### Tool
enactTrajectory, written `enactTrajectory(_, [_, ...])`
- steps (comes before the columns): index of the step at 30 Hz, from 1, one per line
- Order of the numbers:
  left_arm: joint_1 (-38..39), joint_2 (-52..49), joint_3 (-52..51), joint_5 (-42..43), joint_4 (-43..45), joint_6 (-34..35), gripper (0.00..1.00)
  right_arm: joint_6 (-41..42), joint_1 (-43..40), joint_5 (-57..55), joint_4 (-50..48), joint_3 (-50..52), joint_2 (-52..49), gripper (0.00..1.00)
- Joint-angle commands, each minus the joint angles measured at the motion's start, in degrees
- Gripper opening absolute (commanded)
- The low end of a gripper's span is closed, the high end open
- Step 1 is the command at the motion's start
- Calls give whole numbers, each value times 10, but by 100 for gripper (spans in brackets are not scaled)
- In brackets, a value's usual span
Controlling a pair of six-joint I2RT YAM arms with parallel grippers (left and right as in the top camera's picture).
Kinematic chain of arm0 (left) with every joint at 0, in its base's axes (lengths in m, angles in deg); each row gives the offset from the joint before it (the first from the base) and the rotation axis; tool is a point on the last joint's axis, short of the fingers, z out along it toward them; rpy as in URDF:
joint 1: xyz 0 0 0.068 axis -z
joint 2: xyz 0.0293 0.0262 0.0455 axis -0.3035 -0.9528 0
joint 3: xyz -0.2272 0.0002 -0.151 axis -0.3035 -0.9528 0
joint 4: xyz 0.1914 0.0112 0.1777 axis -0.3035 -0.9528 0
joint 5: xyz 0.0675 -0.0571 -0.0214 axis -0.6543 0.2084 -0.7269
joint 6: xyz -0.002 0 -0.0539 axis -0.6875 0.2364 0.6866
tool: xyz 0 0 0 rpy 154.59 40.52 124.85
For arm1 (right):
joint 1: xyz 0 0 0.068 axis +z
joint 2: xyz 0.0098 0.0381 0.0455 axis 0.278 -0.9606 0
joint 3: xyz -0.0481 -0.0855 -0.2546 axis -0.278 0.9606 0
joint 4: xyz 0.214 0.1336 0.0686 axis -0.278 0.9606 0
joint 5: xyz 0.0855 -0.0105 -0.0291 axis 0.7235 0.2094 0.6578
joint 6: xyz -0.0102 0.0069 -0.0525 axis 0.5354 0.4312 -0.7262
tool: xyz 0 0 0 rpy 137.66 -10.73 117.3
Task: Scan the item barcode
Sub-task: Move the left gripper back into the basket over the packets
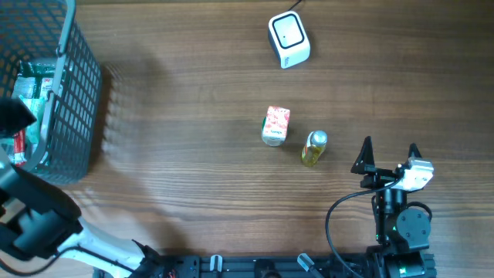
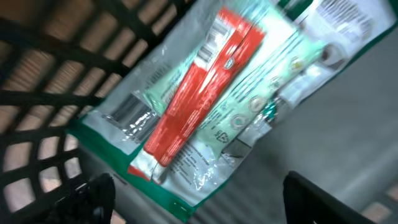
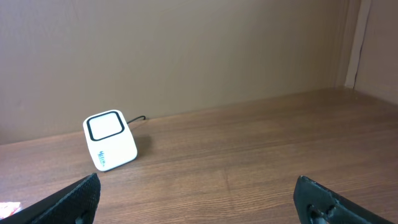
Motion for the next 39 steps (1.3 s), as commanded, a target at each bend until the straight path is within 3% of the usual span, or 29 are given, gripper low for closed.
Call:
enactTrajectory(1, [-16, -38, -3, 4, -7, -5, 71, 2, -1, -5, -3, 0, 0, 100])
enactTrajectory(7, [-49, -69, -3, 7, -14, -2, 56, 2, -1, -5, -3, 0, 0, 100])
enactTrajectory(17, [-66, -76, -3, 61, -3, -3, 55, 2, -1, -5, -3, 0, 0, 100])
enactTrajectory(27, [-66, -114, -3, 61, -6, -3, 43, 2, -1, -5, -3, 0, 0, 100])
enactTrajectory(29, [-66, -120, -3, 61, -5, -3, 37, 2, -1, -5, -3, 0, 0, 100])
enactTrajectory(33, [-66, -121, -3, 61, -1, -3, 4, 2, -1, -5, -3, 0, 0, 100])
enactTrajectory(39, [-64, -108, 10, 61, -2, -3, 4, 2, -1, -5, -3, 0, 0, 100])
